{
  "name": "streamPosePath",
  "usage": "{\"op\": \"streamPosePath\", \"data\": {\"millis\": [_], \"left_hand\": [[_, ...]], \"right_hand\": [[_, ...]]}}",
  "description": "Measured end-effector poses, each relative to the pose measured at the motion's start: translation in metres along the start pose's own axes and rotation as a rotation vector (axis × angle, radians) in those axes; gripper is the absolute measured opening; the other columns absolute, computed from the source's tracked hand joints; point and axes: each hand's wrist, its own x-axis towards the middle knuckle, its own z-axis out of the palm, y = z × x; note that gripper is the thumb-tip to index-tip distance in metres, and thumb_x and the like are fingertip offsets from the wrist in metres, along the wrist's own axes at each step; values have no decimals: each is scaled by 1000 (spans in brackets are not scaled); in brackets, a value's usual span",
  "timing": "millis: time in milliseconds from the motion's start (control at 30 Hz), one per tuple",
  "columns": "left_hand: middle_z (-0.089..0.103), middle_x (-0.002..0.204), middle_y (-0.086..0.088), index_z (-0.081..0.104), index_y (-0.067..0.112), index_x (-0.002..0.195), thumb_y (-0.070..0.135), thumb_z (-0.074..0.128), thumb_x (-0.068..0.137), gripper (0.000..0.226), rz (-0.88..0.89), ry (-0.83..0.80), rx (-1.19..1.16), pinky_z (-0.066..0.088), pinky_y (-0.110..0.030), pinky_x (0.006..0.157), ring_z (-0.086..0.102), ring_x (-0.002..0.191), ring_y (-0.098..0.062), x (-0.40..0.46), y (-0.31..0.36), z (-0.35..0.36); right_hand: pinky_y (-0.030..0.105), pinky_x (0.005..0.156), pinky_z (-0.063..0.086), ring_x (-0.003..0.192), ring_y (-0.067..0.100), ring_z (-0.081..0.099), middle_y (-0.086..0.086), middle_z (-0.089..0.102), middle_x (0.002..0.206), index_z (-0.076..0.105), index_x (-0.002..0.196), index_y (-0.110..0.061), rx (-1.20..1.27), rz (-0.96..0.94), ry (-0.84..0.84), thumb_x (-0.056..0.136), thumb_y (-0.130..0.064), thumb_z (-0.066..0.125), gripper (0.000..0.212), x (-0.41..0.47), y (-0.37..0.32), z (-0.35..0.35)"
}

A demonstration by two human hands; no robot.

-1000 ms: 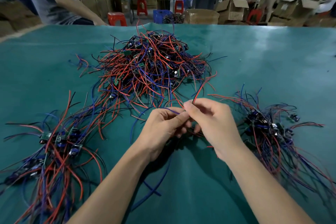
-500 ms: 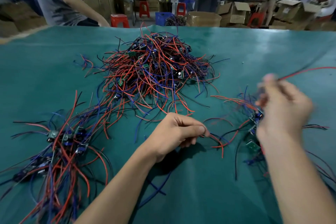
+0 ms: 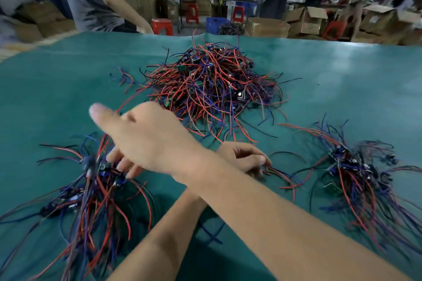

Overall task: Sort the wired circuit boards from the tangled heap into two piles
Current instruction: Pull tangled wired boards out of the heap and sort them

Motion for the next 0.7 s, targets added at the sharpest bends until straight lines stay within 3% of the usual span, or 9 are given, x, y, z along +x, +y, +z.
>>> {"op": "streamPosePath", "data": {"millis": [67, 133, 200, 267, 333, 433, 533, 633, 700], "left_hand": [[65, 58, 6, 70, 5, 90, -3, 57, 95, 16, -20, -9, -4, 40, -13, 50, 53, 48, 0, -2, -3, -3], [69, 66, 10, 65, 16, 88, -8, 55, 95, 26, -59, 50, 63, 43, -11, 58, 58, 58, 3, -5, -8, -5], [62, 52, 18, 57, 26, 77, -9, 52, 93, 39, -21, 80, 102, 40, -9, 48, 56, 49, 4, -9, -5, -4], [62, 56, 8, 64, 24, 68, -4, 55, 92, 38, 29, 6, 25, 36, -16, 44, 49, 48, -2, -10, 1, 0], [62, 62, 1, 69, 20, 72, 1, 56, 94, 32, 32, -12, -22, 34, -19, 44, 48, 51, -7, -10, 7, 2], [61, 63, -1, 71, 11, 84, 3, 57, 95, 19, 23, -14, -51, 33, -19, 44, 47, 51, -9, -9, 5, 1], [61, 64, -1, 73, 11, 86, 4, 57, 95, 20, 27, -29, -62, 33, -20, 44, 46, 53, -11, -10, 6, 1], [60, 65, -4, 73, 9, 86, 3, 56, 95, 20, 29, -25, -73, 33, -20, 45, 45, 54, -13, -10, 6, 1], [61, 65, -3, 73, 9, 86, 2, 56, 95, 20, 31, -23, -85, 33, -20, 44, 45, 53, -12, -10, 6, 1]], "right_hand": [[41, 83, 59, 87, 34, 70, 7, 75, 82, 72, 72, -12, -257, -42, -7, 93, -51, 61, 46, 17, 9, -7], [35, 86, 59, 89, 29, 71, 3, 77, 85, 76, 75, -20, -361, -8, 80, 85, -36, 67, 21, 33, 27, -32], [31, 87, 57, 92, 29, 71, 6, 76, 92, 77, 81, -22, -397, 103, 228, 82, -26, 65, 13, 45, 51, -65], [29, 83, 51, 93, 33, 66, 13, 72, 99, 77, 93, -17, -447, 252, 427, 82, -22, 62, 19, 52, 79, -98], [35, 89, 51, 104, 37, 65, 18, 69, 115, 75, 108, -15, -495, 389, 542, 84, -20, 60, 28, 54, 110, -126], [36, 100, 48, 123, 35, 58, 13, 61, 138, 69, 126, -26, -518, 396, 456, 87, -13, 59, 43, 56, 144, -145], [30, 95, 44, 130, 33, 53, 8, 54, 150, 57, 143, -31, -430, 354, 375, 88, -5, 56, 61, 60, 159, -147], [29, 93, 46, 121, 27, 58, 4, 60, 145, 66, 134, -33, -357, 308, 450, 87, -7, 61, 54, 63, 165, -148], [30, 88, 51, 102, 22, 65, 1, 74, 120, 76, 108, -36, -256, 262, 545, 84, -11, 66, 36, 61, 168, -149]]}}
